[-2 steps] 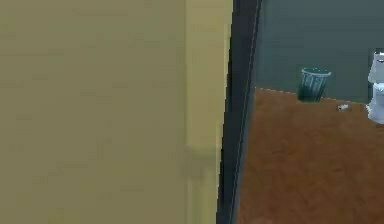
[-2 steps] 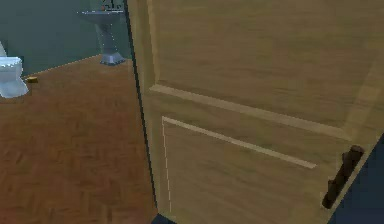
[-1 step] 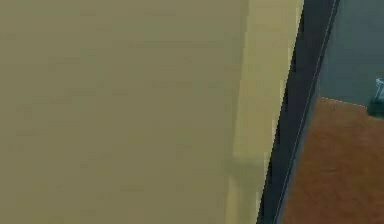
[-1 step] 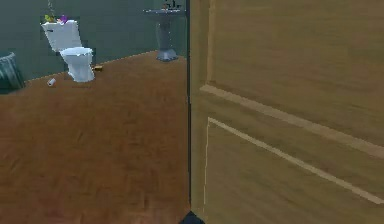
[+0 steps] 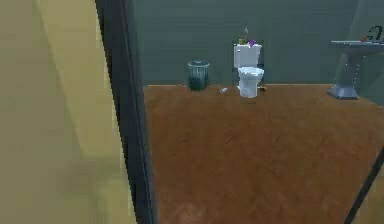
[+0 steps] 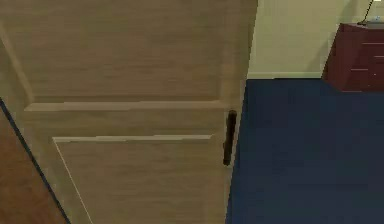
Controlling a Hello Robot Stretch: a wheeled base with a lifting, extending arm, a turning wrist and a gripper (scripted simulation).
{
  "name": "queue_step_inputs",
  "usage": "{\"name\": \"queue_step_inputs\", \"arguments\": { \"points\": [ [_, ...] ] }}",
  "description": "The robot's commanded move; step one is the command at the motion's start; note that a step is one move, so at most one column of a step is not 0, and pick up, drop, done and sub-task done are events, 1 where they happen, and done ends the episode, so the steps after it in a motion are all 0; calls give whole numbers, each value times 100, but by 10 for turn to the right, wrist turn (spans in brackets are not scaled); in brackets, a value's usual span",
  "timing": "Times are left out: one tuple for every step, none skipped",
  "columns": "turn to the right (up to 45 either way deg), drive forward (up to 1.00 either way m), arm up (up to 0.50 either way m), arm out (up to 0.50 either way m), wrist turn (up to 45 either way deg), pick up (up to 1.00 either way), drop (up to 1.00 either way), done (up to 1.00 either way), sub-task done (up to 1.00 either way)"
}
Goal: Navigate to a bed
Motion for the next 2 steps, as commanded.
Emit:
{"name": "queue_step_inputs", "arguments": {
  "points": [
    [450,0,0,0,0,0,0,0,0],
    [420,0,0,0,0,0,0,0,0]
  ]
}}
